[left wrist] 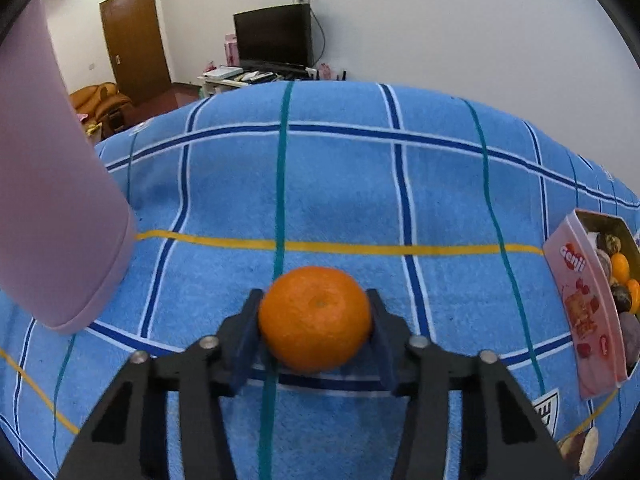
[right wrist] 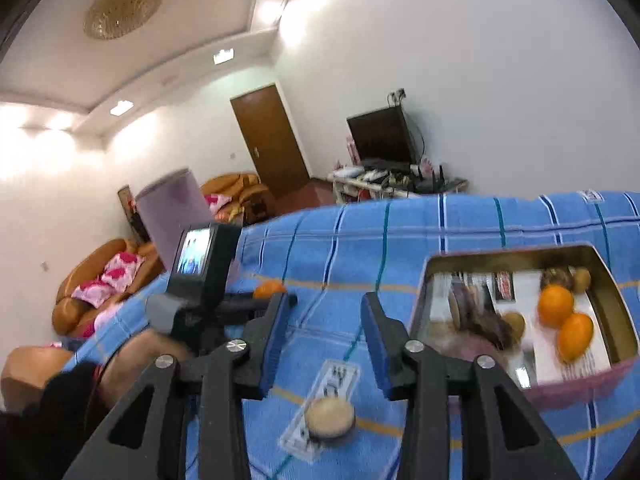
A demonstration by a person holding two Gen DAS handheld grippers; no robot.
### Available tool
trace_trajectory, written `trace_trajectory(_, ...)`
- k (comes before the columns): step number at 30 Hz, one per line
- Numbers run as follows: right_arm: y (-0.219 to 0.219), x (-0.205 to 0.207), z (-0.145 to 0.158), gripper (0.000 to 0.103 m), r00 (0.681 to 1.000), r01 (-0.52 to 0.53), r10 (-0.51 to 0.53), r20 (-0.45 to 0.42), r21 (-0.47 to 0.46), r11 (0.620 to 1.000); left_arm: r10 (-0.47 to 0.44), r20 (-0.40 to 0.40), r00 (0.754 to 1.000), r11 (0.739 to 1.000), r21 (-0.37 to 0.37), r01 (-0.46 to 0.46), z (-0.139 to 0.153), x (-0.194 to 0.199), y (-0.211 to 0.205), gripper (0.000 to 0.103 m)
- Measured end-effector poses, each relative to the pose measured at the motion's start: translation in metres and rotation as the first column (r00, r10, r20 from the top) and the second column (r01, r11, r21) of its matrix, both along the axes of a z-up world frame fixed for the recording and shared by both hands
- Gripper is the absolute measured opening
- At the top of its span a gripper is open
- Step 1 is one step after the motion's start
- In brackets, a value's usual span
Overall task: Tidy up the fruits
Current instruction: 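Carry the striped fruit and orange in both tools over the pink tin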
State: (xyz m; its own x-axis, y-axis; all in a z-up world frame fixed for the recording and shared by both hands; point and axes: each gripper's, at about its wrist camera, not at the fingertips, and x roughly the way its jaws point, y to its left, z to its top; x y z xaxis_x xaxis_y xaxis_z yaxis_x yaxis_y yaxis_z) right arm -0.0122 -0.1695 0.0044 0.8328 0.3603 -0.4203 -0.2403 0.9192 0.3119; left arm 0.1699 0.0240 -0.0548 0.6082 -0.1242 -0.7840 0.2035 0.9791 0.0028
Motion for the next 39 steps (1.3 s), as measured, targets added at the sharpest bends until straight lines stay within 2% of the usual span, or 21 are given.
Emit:
trace_trajectory(2, 0.006, -0.007, -0.006, 0.065, 0.999, -0.029, 0.028, -0.036, -0.024, 0.999, -0.008, -0.001, 1.000, 1.000, -0.022, 0.008, 0.000, 0.000, 0.001, 0.050)
trace_trajectory(6, 0.024, -0.009, -0.021, 0.066, 0.989, -0.085, 0.076, -0.124, -0.075, 0.994, 0.006, 0.029, 1.000, 0.995, -0.102, -0.003, 0.005, -0.008, 0.016, 0.050)
trace_trajectory(8, 0.032, -0.005, -0.027, 0.066, 0.982, -0.118, 0.101, -0.161, -0.105, 0.987, 0.012, 0.080, 0.997, 0.987, -0.163, 0.001, 0.012, -0.020, 0.026, 0.050)
trace_trajectory(10, 0.039, 0.001, -0.034, 0.066, 0.974, -0.121, 0.087, -0.209, -0.159, 0.980, 0.027, 0.122, 0.992, 0.982, -0.190, -0.003, 0.018, -0.031, 0.031, 0.050)
trace_trajectory(12, 0.040, 0.008, -0.043, 0.066, 0.963, -0.121, 0.076, -0.257, -0.165, 0.979, 0.038, 0.155, 0.987, 0.983, -0.185, -0.009, 0.022, -0.043, 0.031, 0.050)
trace_trajectory(16, 0.040, 0.023, -0.048, 0.066, 0.961, -0.097, 0.035, -0.274, -0.217, 0.971, 0.041, 0.205, 0.978, 0.990, -0.138, -0.012, 0.030, -0.061, 0.020, 0.050)
trace_trajectory(19, 0.035, 0.035, -0.058, 0.066, 0.949, -0.089, 0.014, -0.314, -0.225, 0.970, 0.045, 0.224, 0.974, 0.992, -0.127, -0.017, 0.032, -0.068, 0.016, 0.050)
trace_trajectory(23, 0.034, 0.039, -0.063, 0.066, 0.941, -0.110, 0.036, -0.337, -0.202, 0.973, 0.050, 0.244, 0.968, 0.995, -0.100, -0.027, 0.035, -0.075, 0.009, 0.050)
trace_trajectory(26, 0.041, 0.041, -0.069, 0.042, 0.931, -0.138, 0.041, -0.363, -0.246, 0.959, 0.035, 0.268, 0.963, 0.997, -0.082, -0.013, 0.037, -0.084, 0.003, 0.050)
trace_trajectory(29, 0.049, 0.039, -0.067, 0.039, 0.935, -0.164, 0.051, -0.351, -0.302, 0.939, 0.036, 0.284, 0.958, 0.996, -0.088, -0.011, 0.038, -0.088, -0.001, 0.050)
trace_trajectory(31, 0.051, 0.037, -0.066, 0.039, 0.940, -0.162, 0.052, -0.337, -0.307, 0.938, 0.046, 0.294, 0.955, 0.996, -0.089, -0.021, 0.039, -0.091, -0.001, 0.050)
trace_trajectory(33, 0.047, 0.032, -0.059, 0.039, 0.957, -0.143, 0.059, -0.284, -0.285, 0.948, 0.069, 0.309, 0.949, 0.996, -0.081, -0.046, 0.041, -0.094, -0.002, 0.050)
trace_trajectory(35, 0.037, 0.024, -0.047, 0.039, 0.980, -0.105, 0.060, -0.192, -0.235, 0.966, 0.089, 0.327, 0.941, 0.995, -0.071, -0.069, 0.042, -0.098, -0.005, 0.050)
trace_trajectory(39, 0.017, 0.010, -0.023, 0.039, 0.998, -0.039, 0.029, -0.052, -0.201, 0.979, 0.101, 0.347, 0.932, 0.995, -0.056, -0.087, 0.044, -0.106, -0.012, 0.050)
